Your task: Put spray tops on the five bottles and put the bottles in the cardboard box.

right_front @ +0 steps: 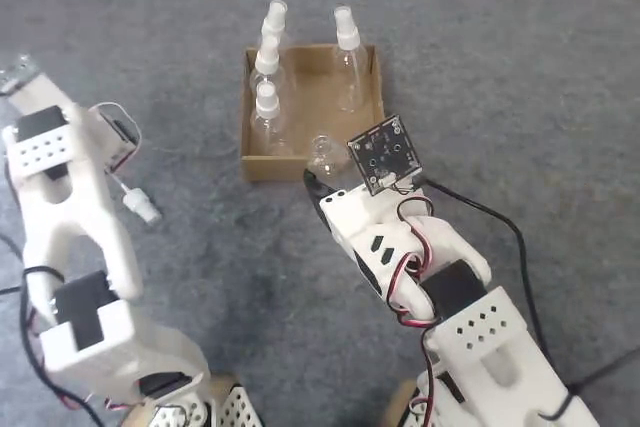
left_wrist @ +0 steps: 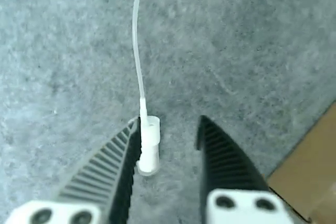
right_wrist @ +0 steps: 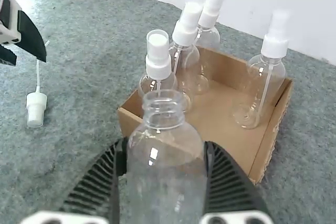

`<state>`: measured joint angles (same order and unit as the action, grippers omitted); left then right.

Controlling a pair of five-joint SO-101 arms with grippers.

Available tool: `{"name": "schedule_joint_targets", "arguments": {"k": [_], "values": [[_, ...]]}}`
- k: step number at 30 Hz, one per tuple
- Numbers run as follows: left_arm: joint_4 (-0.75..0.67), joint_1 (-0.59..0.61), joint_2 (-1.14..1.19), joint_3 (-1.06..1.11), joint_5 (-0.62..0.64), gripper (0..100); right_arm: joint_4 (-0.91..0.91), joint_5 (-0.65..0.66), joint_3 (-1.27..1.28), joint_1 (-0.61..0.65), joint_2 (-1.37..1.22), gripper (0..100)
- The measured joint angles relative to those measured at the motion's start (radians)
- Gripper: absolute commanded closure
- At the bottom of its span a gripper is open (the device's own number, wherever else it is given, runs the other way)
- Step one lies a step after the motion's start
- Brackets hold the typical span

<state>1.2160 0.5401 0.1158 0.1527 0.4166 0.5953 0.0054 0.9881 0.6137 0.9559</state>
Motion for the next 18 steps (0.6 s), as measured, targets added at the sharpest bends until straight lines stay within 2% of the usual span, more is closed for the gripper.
{"name": "schedule_joint_targets", "arguments": {"k": [5,10,18], "values": [[-0.048,0.000,0.075,-0.023,-0.081,97,0.000,0.000,0.000,0.000,0.000,98.2],[-0.052,0.000,0.264,-0.152,-0.144,99,0.000,0.000,0.000,0.000,0.000,98.2],[0.089,0.000,0.491,-0.471,-0.233,99,0.000,0.000,0.000,0.000,0.000,98.2]]}}
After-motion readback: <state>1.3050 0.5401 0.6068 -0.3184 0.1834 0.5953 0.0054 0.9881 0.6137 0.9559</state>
